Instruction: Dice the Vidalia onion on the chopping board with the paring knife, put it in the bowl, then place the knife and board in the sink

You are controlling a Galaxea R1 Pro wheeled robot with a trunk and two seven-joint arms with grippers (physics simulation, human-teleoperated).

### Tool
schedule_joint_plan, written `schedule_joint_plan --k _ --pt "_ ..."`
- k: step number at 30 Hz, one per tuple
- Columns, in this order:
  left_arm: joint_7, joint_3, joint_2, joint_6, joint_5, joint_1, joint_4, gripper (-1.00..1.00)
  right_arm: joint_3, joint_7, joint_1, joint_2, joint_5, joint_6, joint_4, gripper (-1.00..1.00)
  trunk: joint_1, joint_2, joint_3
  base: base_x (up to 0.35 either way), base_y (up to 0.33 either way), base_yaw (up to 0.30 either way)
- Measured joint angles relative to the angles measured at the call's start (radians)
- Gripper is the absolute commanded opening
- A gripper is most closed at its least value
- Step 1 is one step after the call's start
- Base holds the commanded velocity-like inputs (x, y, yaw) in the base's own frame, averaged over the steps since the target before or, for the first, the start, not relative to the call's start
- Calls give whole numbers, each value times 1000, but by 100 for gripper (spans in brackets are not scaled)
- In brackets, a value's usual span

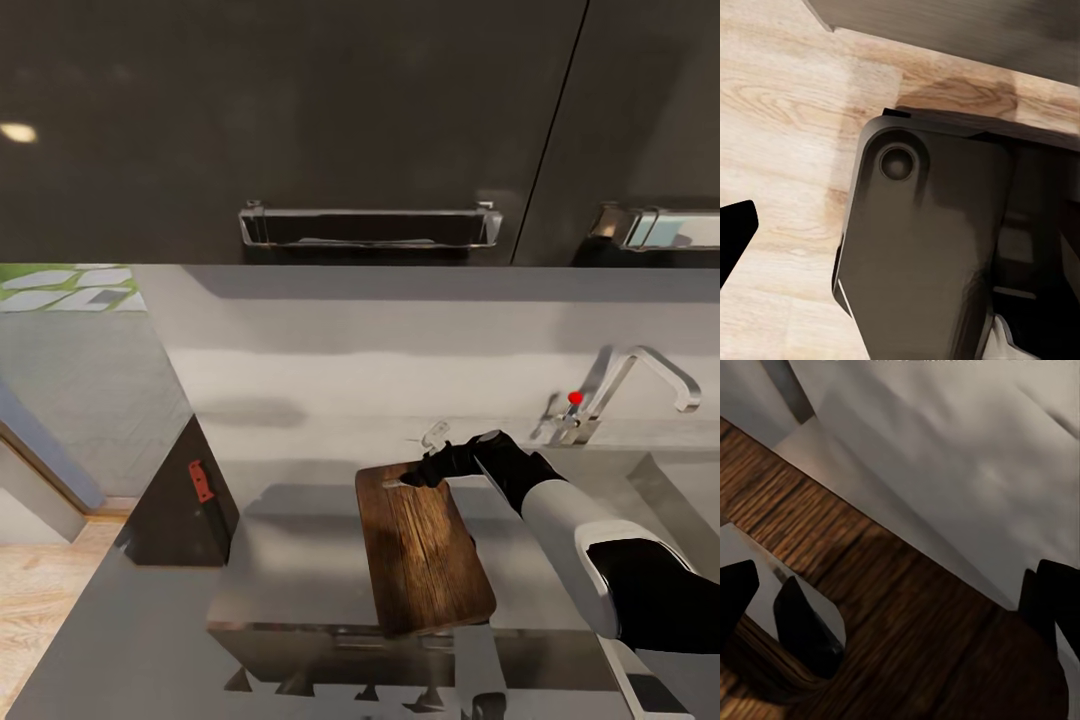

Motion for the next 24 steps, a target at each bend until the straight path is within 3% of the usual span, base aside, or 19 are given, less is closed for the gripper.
schedule_joint_plan --k 15,24 --pt "0 0 0 0 0 0 0 100 2 -4 0 2 2 0 -10 100 0 0 -5 0 0 0" --pt "0 0 0 0 0 0 0 100 0 -4 0 4 63 -1 -23 100 0 0 -5 0 0 0"
